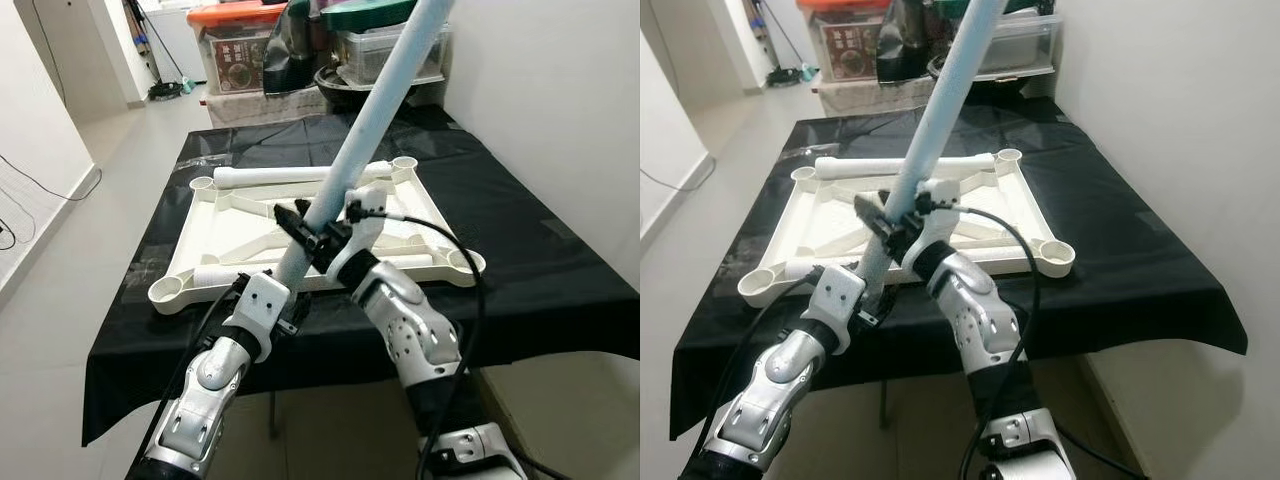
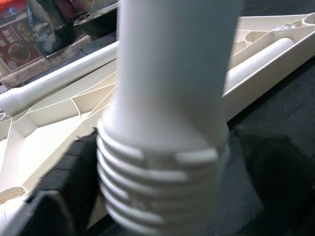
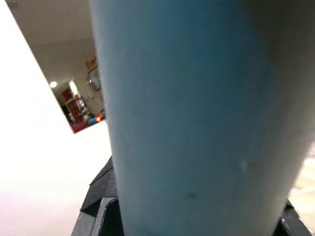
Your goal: Building children table
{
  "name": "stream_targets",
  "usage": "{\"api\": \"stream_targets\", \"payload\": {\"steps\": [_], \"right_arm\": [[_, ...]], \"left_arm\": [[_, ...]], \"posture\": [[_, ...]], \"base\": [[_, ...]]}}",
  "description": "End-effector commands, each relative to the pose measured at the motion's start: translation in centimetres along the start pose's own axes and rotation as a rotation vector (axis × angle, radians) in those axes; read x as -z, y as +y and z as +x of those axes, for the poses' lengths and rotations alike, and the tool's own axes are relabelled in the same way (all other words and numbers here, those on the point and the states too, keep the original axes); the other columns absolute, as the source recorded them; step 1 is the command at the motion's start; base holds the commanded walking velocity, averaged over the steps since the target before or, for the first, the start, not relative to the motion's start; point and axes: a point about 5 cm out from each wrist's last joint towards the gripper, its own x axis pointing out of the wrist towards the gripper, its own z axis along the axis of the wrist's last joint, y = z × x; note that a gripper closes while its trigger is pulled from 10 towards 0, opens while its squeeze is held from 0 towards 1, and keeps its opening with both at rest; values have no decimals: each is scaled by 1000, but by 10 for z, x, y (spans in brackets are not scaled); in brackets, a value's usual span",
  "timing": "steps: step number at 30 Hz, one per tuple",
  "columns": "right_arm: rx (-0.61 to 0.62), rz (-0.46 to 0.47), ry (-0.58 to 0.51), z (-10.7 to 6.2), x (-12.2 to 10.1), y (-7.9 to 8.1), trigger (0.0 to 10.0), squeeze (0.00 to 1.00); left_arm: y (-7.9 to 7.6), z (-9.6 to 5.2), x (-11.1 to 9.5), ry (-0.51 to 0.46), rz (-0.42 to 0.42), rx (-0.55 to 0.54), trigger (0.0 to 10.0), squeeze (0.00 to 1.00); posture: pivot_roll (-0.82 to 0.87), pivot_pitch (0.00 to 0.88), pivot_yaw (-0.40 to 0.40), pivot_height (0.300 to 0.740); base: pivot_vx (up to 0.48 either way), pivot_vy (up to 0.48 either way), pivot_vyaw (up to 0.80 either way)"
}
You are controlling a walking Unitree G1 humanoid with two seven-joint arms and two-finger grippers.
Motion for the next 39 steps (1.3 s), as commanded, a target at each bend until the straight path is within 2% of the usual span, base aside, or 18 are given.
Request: {"api": "stream_targets", "payload": {"steps": [1,7,8,21,22,28,30,31,39], "right_arm": [[-33,-2,-61,8,-11,9,0,0],[-10,-16,-76,9,-16,3,0,0],[12,-27,-89,9,-20,-3,0,0],[138,-103,-121,1,-31,-29,0,0],[166,-121,-124,-3,-32,-34,0,0],[210,-156,-136,-7,-35,-40,0,0],[259,-189,-143,-11,-38,-45,0,0],[277,-204,-138,-13,-38,-47,10000,0],[311,-235,-119,-20,-34,-52,10000,0]], "left_arm": [[-1,-4,9,38,-11,12,10000,1000],[0,-6,12,57,7,8,10000,1000],[1,-10,14,64,-4,-5,10000,0],[-7,-35,21,84,-47,-81,10000,0],[-9,-42,19,74,-57,-115,10000,0],[-11,-50,15,58,-63,-160,10000,0],[-12,-59,8,33,-91,-236,10000,0],[-12,-62,6,27,-91,-258,10000,0],[-8,-66,-1,5,-88,-316,10000,0]], "posture": [[-49,0,56,740],[-57,0,68,740],[-56,0,69,740],[-54,0,69,740],[-52,0,61,740],[-48,0,53,740],[-48,0,53,740],[-46,0,47,740],[-47,0,43,740]], "base": [[0,0,0],[0,0,0],[0,0,0],[0,0,0],[0,0,0],[0,0,0],[0,0,0],[0,0,0],[0,0,0]]}}
